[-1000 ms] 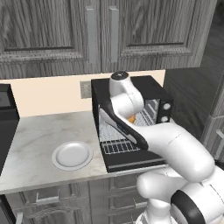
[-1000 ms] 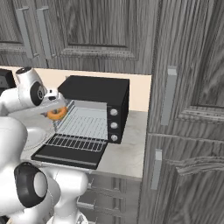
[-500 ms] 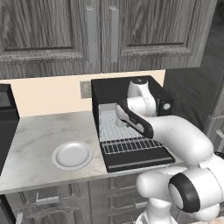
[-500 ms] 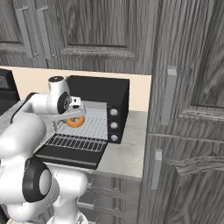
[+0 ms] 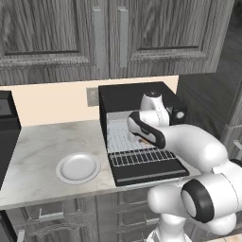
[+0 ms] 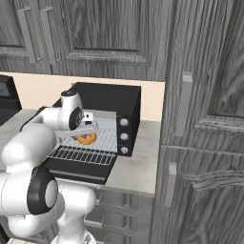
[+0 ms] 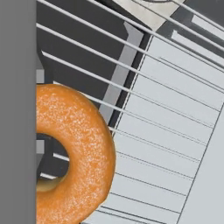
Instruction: Pick up the bagel from the plate, place it on the toaster oven rack, close the door, and set the timer.
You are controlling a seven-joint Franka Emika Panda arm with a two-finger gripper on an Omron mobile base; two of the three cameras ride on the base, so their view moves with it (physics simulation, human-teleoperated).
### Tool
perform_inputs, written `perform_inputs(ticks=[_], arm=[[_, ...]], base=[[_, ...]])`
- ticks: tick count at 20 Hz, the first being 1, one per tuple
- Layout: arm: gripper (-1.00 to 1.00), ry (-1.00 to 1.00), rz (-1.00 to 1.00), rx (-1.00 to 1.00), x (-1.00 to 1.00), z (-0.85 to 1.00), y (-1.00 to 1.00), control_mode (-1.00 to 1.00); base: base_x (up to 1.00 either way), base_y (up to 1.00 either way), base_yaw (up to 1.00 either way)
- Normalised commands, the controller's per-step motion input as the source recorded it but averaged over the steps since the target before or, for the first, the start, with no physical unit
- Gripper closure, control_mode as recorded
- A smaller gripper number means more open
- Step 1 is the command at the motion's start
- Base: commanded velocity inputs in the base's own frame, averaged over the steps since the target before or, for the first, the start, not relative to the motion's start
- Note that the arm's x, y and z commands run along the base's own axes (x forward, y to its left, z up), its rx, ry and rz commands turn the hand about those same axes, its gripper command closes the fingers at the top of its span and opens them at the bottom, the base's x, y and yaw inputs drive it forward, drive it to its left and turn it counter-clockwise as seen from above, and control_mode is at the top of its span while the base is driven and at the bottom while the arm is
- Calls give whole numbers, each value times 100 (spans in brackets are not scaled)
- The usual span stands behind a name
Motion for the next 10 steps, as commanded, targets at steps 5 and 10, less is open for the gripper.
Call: perform_inputs(ticks=[5, 10], arm=[[100, 0, 0, 0, 0, -24, 0, -100], [100, 0, 0, 0, 0, -14, 0, -100]], base=[[0, 0, 0], [0, 0, 0]])
